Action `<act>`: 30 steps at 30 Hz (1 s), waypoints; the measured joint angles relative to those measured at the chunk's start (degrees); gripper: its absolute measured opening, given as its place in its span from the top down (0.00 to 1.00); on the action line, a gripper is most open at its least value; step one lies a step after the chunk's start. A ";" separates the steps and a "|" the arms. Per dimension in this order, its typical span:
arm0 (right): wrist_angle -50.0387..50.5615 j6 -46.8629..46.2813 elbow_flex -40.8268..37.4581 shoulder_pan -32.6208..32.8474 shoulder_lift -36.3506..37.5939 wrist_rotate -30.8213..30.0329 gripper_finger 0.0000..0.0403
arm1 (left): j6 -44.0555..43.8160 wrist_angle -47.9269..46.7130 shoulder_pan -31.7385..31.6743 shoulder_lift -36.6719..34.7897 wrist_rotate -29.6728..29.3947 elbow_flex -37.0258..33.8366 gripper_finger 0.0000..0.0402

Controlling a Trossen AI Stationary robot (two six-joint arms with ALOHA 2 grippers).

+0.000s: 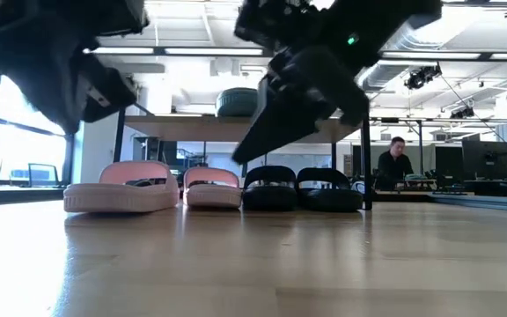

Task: Pick and place slides into the shelf
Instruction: Put the pink slippers under the shelf

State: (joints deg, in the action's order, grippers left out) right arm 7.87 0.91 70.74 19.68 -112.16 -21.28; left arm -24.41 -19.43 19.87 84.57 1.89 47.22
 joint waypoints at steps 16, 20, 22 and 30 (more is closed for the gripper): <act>5.82 -5.05 -2.13 0.94 3.15 -6.46 1.00 | -3.53 -4.57 0.02 6.21 -10.41 0.14 0.99; 6.05 -6.07 -2.78 1.02 3.20 -7.71 1.00 | -4.15 -5.14 -0.32 6.78 -13.58 0.17 0.99; 5.82 -6.48 -2.73 1.02 3.21 -7.65 1.00 | -4.30 -6.05 -0.39 6.71 -14.57 0.02 0.99; 5.27 -6.02 -2.73 1.51 3.20 -8.08 1.00 | -4.54 -8.05 -1.17 6.71 -18.15 0.07 0.99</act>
State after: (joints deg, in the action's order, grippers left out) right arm 13.14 -5.10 68.01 21.19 -108.96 -29.36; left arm -28.95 -27.48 18.70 91.29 -16.26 47.29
